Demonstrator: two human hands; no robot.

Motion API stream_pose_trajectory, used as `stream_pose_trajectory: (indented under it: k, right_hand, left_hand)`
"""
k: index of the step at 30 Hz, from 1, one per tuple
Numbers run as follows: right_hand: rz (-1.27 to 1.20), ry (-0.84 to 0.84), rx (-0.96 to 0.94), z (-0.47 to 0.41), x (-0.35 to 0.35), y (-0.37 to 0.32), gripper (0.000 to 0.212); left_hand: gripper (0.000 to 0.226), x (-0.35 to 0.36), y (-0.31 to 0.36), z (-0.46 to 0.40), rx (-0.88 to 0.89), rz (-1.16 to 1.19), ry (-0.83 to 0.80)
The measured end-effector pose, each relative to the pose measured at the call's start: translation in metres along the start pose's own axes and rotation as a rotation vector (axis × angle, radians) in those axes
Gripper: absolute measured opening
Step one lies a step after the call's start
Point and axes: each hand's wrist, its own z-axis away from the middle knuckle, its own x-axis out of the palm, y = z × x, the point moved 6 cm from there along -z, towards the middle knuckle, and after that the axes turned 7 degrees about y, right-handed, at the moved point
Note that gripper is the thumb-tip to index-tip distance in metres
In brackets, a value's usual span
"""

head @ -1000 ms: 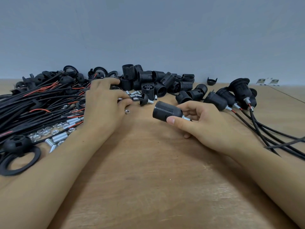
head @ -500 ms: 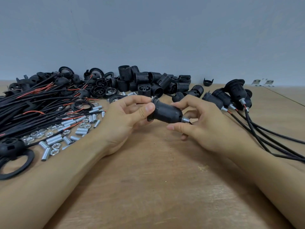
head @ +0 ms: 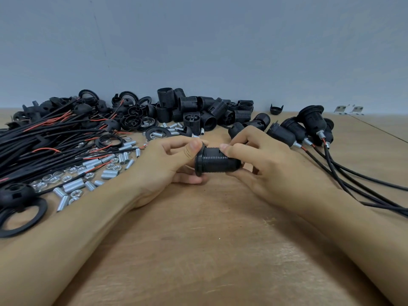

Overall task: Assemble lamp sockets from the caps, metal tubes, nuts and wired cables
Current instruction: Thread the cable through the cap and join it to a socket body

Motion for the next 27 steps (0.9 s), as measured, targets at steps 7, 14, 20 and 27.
stream_pose_trajectory:
  k: [7, 14, 20, 27]
  right_hand:
    - [-0.378, 0.016, 0.217, -0.001, -0.006, 0.016, 0.033]
    - [-0.217, -0.037, 0.074, 0.001, -0.002, 0.01, 0.046]
    - [0.038, 0.029, -0.114, 0.002, -0.007, -0.004, 0.042]
    - [-0.042, -0.062, 0.037, -0.003, -0.006, -0.01, 0.039]
  left_hand:
    - [0.049, -0.005, 0.009, 0.002, 0.09, 0.025, -0.066]
    - [0.055, -0.001, 0.006, 0.003, 0.043, -0.005, -0.027]
    - [0.059, 0.0, 0.005, 0.003, 0.014, -0.018, -0.042]
    - [0.053, -0.003, 0.001, 0.0, -0.084, -0.042, -0.042]
